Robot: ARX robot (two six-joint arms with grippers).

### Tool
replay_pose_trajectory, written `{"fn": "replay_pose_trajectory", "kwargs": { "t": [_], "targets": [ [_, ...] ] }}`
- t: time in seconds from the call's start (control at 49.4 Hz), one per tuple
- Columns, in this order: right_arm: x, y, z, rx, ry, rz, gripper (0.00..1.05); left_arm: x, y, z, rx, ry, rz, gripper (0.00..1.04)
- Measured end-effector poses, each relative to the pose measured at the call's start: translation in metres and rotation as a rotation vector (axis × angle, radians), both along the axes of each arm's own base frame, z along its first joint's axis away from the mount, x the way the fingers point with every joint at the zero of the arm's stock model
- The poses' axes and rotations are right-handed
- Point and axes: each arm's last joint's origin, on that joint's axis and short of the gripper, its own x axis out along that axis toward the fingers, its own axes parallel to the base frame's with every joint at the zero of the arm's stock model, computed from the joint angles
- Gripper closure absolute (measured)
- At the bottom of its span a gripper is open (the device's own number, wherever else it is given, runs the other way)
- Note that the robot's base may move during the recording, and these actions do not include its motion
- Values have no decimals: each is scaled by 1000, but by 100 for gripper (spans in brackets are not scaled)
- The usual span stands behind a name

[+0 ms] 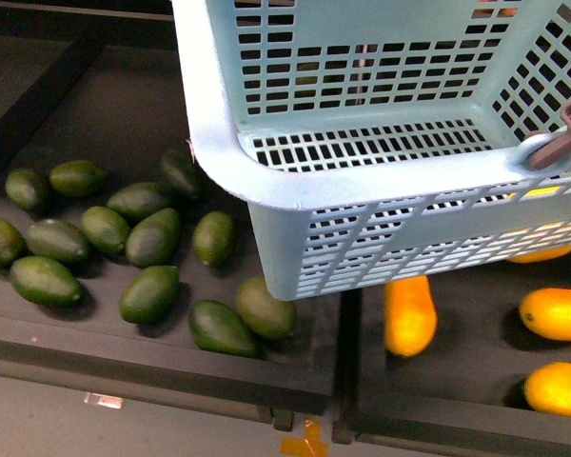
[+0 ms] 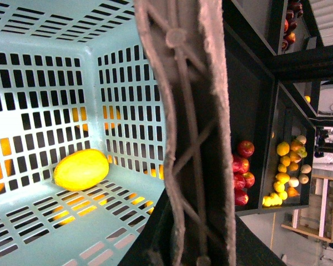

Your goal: Pick lemon and mango into basket

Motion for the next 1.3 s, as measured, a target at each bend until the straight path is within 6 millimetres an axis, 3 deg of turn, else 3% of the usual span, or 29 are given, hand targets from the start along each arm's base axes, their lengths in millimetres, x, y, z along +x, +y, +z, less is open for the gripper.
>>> {"fn": "replay_pose_trajectory", "kwargs": {
  "t": [0.425,0.466,0.527,0.587,0.709,0.81,0.911,1.013,1.155,1.296],
  "targets": [
    [0,0,0,3,2,-4,9,6,6,0,12,-13,25,99],
    [3,2,1,48,89,-97,9,4,4,0,7,-8,16,99],
    [8,-3,11,153,240,-416,9,1,1,0,3,-3,6,99],
    [9,-9,18,191,261,-551,9,0,0,0,0,0,-3,99],
    [20,-27,34,298,212,-631,9,-1,-1,0,-7,8,-8,99],
    [48,-57,43,405,225,-652,9,-1,-1,0,-3,4,-3,99],
    [86,-90,19,469,340,-682,9,2,2,0,5,-4,16,99],
    [120,-116,-27,530,508,-770,9,2,1,0,5,-4,10,99],
    [145,-123,-70,587,646,-811,9,1,1,0,-2,2,2,99],
    [172,-117,-115,681,772,-828,9,0,0,0,-1,2,0,99]
  ]
}}
